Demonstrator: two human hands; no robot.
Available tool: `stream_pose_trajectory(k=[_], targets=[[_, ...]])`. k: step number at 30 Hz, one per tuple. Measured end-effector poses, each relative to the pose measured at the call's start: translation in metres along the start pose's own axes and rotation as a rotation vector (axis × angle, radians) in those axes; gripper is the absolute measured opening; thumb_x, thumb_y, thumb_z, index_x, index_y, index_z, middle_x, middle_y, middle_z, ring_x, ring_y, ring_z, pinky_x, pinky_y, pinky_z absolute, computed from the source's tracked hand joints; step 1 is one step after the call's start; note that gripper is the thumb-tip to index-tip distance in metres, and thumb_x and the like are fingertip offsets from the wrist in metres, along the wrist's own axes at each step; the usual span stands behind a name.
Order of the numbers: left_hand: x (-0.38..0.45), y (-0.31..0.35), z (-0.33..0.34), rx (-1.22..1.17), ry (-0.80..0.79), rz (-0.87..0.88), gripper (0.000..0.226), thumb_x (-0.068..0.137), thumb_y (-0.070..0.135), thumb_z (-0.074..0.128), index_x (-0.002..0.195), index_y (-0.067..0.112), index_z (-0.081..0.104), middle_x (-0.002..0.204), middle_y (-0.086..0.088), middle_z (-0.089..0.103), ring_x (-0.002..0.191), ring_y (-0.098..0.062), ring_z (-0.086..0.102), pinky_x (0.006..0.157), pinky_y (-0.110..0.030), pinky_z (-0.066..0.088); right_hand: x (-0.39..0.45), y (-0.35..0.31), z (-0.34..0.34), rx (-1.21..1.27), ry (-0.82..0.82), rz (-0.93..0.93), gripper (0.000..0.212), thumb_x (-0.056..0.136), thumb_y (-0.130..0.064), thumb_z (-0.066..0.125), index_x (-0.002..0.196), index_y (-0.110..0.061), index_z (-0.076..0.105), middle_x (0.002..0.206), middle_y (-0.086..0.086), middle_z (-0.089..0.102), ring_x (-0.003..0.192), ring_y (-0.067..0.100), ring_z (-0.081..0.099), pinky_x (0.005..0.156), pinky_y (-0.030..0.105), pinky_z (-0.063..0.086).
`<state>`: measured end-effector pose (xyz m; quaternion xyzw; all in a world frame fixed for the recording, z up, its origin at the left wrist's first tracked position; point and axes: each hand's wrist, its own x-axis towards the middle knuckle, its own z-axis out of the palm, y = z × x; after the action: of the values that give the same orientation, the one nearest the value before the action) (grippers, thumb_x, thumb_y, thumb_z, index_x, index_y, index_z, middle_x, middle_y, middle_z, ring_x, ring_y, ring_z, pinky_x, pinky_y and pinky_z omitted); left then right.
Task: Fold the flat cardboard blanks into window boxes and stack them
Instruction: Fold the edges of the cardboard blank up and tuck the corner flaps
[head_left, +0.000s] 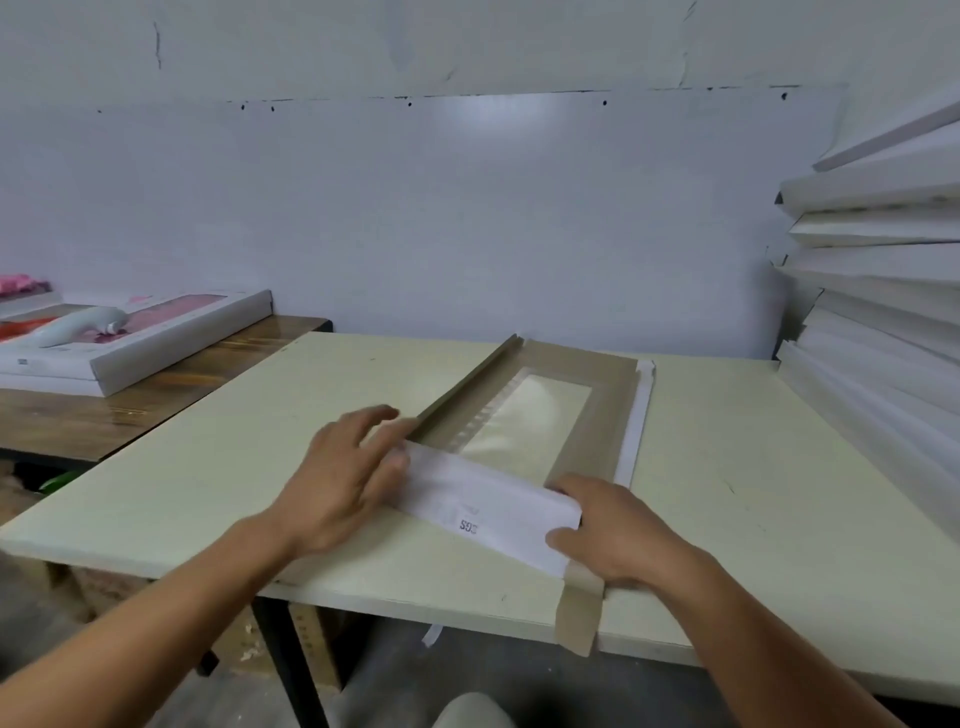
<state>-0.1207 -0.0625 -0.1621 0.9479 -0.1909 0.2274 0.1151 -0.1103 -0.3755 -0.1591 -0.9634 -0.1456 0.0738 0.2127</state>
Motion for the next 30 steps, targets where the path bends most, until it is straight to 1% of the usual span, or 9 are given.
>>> stream_pose_trajectory(k=[3,5,11,15,19,22,25,27,30], targets=[[-0.005,0.017,0.015,0.105,-0.277,0.175,0.061,0.098,0.065,0.012,0.155,0.042,0.007,0.164,0.017,0.000,0.150,-0.004,-0.006,0.121,-0.036,-0.006,-0.002,-0.004,0.001,-0.174,-0.015,-0.032,0.065,0.096,-0.040,0.049,0.153,-0.043,0.019,0.143,-0.003,0.039,0.121,0.021,0.049,0.094,0.035,0.046],[-0.003,0.021,0.026,0.169,-0.420,0.136,0.065,0.096,0.068,0.012,0.154,0.042,-0.005,0.163,0.018,-0.009,0.149,-0.004,-0.014,0.121,-0.037,-0.012,-0.005,-0.012,0.001,-0.295,0.027,-0.107,0.058,0.099,-0.041,0.045,0.152,-0.042,0.022,0.144,-0.001,0.036,0.124,0.025,0.042,0.096,0.038,0.043],[0.018,0.028,0.029,0.182,-0.327,0.118,0.048,0.095,0.059,0.039,0.129,0.028,0.052,0.126,0.013,0.054,0.118,-0.009,0.050,0.101,-0.029,0.034,-0.011,-0.037,0.007,-0.475,0.007,-0.159,0.036,0.097,-0.048,0.044,0.113,-0.022,0.062,0.115,0.005,0.058,0.112,0.026,0.041,0.090,0.041,0.032],[0.015,0.034,0.025,-0.020,-0.281,0.157,0.028,0.099,0.046,0.046,0.102,0.022,0.061,0.093,0.011,0.054,0.082,-0.007,0.052,0.072,-0.025,0.039,-0.008,-0.032,0.006,-0.261,0.000,-0.120,0.032,0.096,-0.031,0.046,0.066,-0.019,0.044,0.082,0.004,0.057,0.080,0.026,0.052,0.069,0.037,0.039],[0.010,0.036,0.028,-0.059,-0.228,0.076,0.019,0.104,0.032,0.039,0.119,0.027,0.049,0.110,0.015,0.056,0.101,-0.006,0.052,0.091,-0.032,0.036,-0.005,-0.018,-0.010,-0.058,-0.112,-0.020,0.011,0.091,-0.024,0.056,0.088,-0.029,0.065,0.094,-0.011,0.058,0.093,0.017,0.058,0.078,0.032,0.047],[0.007,0.044,0.035,-0.049,-0.159,0.112,0.024,0.099,0.020,0.046,0.120,0.028,0.054,0.115,0.006,0.048,0.107,-0.011,0.046,0.095,-0.033,0.032,-0.008,-0.020,-0.010,-0.199,-0.023,-0.071,0.034,0.090,-0.016,0.057,0.120,-0.032,0.060,0.115,-0.010,0.055,0.110,0.018,0.052,0.082,0.032,0.043],[0.009,0.054,0.037,0.022,-0.154,0.234,0.016,0.092,0.015,0.053,0.096,0.023,0.066,0.123,0.000,0.053,0.113,-0.019,0.049,0.089,-0.036,0.040,-0.015,-0.034,-0.001,-0.349,0.026,-0.282,0.015,0.092,-0.021,0.055,0.094,-0.027,0.068,0.107,-0.004,0.057,0.105,0.023,0.046,0.084,0.039,0.042],[0.007,0.055,0.037,0.115,-0.114,0.262,0.014,0.089,0.019,0.054,0.089,0.024,0.067,0.120,0.005,0.059,0.115,-0.019,0.050,0.088,-0.034,0.040,-0.019,-0.039,0.002,-0.427,0.008,-0.326,0.034,0.096,-0.035,0.047,0.065,-0.023,0.053,0.091,-0.003,0.057,0.100,0.024,0.043,0.082,0.040,0.037],[0.001,0.047,0.032,0.292,-0.149,0.162,0.020,0.089,0.027,0.045,0.091,0.026,0.065,0.111,0.016,0.061,0.118,-0.014,0.047,0.099,-0.028,0.029,-0.021,-0.029,-0.010,-0.486,-0.041,-0.221,0.040,0.098,-0.039,0.041,0.062,-0.023,0.037,0.079,-0.001,0.049,0.094,0.022,0.044,0.082,0.039,0.034]])
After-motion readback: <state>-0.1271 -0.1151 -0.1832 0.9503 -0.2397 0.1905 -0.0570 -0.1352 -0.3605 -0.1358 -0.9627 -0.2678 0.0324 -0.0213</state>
